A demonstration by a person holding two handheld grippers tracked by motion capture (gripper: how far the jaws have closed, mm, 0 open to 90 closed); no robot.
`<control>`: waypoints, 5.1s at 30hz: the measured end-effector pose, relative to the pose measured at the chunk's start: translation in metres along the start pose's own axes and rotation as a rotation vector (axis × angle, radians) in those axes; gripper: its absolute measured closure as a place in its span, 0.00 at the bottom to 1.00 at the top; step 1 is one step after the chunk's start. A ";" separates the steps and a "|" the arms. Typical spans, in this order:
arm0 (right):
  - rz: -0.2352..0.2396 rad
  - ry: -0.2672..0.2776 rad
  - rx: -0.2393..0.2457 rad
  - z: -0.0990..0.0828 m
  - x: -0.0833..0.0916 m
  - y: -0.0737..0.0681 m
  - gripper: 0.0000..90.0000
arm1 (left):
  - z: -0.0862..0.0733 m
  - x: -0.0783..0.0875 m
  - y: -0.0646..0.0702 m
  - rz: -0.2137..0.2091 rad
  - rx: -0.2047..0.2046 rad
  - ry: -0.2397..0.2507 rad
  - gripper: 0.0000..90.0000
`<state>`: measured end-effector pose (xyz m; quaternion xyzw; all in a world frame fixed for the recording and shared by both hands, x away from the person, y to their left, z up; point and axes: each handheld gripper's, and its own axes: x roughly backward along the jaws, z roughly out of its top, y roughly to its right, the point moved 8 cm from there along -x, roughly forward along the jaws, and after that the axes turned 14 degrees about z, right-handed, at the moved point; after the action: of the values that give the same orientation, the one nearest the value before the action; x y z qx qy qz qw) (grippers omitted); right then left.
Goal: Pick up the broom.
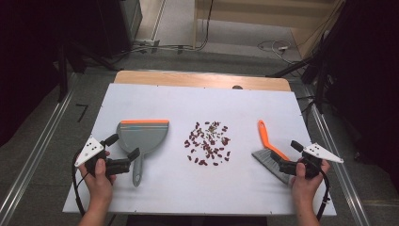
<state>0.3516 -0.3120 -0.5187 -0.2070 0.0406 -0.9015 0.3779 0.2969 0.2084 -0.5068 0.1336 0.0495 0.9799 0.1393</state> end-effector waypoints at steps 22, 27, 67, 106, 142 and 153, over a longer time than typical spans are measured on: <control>-0.084 -0.020 0.041 0.068 0.015 -0.014 0.00 | 0.001 0.001 0.011 -0.012 -0.022 -0.007 0.00; -0.072 -0.073 0.000 0.080 0.004 -0.008 0.00 | 0.000 0.000 0.013 -0.009 -0.018 -0.006 0.00; -0.286 -0.609 -0.250 0.000 -0.078 0.024 0.66 | -0.004 -0.002 0.027 -0.050 -0.078 -0.024 0.00; -0.166 -0.025 -0.141 0.036 -0.032 0.011 0.77 | 0.014 0.006 0.055 -0.088 -0.120 0.030 0.00; -0.047 0.181 -0.030 0.088 -0.035 -0.056 0.85 | 0.034 -0.016 0.126 -0.273 -0.138 -0.014 0.00; 0.025 0.159 0.035 0.094 -0.043 -0.086 0.85 | 0.030 -0.020 0.134 -0.310 -0.139 -0.035 0.00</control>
<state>0.3598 -0.2130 -0.4279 -0.1275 0.0572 -0.9109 0.3881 0.2890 0.0763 -0.4653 0.1315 -0.0009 0.9454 0.2984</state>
